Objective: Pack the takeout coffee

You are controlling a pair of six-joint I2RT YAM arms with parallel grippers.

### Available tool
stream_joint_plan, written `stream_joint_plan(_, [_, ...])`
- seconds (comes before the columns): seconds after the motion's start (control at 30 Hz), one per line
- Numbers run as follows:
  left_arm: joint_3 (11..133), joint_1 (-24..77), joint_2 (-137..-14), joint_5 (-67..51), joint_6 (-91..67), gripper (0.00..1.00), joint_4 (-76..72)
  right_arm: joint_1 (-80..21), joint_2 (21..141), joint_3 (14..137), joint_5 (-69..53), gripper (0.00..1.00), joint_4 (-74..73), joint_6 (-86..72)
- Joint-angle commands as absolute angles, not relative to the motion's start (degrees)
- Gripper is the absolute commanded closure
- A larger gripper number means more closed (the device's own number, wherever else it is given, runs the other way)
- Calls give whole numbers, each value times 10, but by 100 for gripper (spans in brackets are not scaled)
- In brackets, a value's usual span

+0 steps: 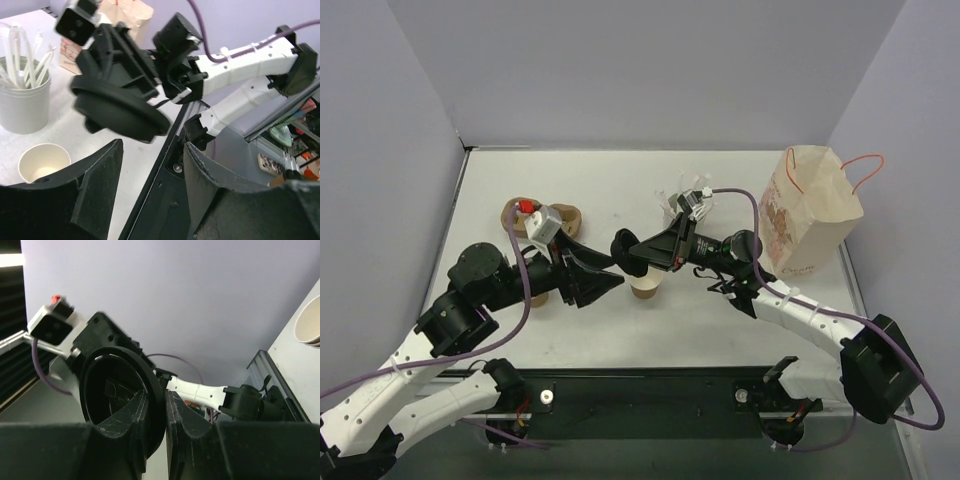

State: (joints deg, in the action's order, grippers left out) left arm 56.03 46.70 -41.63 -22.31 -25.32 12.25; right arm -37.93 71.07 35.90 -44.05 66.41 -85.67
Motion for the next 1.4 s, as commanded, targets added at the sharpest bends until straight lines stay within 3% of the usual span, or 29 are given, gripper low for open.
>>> stream_joint_plan(0.0, [563,462,-399,-125,-375,39,99,-383,668,381,-478,95,953,-856])
stream_joint_plan(0.23, [446,461,-348,-135,-590,42,-145,-384,626,386,-489,93,952,-816])
stream_joint_plan(0.53, [381,461,-428,-192,-756,48,-423,-387,621,382,-487,93,954,-816])
stream_joint_plan(0.8, [372,461,-448,-202,-759,50,-463,-390,629,379,-483,92,954,-813])
stream_joint_plan(1.37, [326,462,-468,-207,-816,66,-543,-391,665,386,-471,89,954,-810])
